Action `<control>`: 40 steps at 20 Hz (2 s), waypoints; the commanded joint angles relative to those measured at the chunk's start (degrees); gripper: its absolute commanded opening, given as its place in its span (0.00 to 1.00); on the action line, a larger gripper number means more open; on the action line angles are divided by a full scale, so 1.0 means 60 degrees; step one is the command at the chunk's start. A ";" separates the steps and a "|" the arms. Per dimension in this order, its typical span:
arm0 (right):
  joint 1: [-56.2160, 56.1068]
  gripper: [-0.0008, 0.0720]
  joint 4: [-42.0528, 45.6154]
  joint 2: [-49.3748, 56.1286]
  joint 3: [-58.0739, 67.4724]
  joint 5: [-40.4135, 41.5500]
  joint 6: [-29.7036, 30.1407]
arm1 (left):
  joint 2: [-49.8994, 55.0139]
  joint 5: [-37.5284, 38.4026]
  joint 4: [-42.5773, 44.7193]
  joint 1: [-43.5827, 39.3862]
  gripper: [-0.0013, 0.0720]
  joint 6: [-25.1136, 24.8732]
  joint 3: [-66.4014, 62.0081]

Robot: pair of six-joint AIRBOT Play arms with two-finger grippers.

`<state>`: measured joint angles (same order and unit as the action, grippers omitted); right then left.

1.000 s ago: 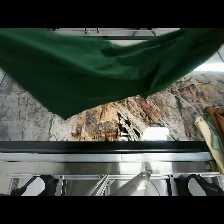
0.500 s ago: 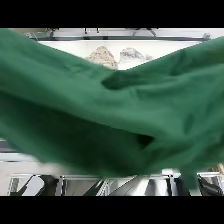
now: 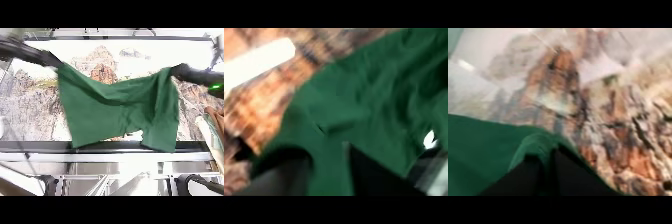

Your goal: Fold the shirts.

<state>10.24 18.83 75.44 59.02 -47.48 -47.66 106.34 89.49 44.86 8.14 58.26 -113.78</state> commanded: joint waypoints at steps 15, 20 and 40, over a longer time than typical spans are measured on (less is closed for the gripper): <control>0.3818 0.55 0.6080 0.1107 -0.0973 -0.3235 -0.1974 | -0.1585 0.1355 -0.2412 0.3293 0.53 -0.0393 0.6834; 0.3814 0.55 0.5625 0.2284 -0.0940 -0.2874 -0.1231 | -0.3366 0.0492 -0.2412 0.4513 0.99 -0.0412 0.9581; 0.3158 0.05 0.2324 0.3614 -0.0831 -0.3748 0.0681 | -0.4787 -0.3708 0.0208 0.2288 0.92 0.0605 1.2233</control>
<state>29.32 35.81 97.14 53.95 -67.48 -44.97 77.65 72.14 41.47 28.25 58.98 -40.73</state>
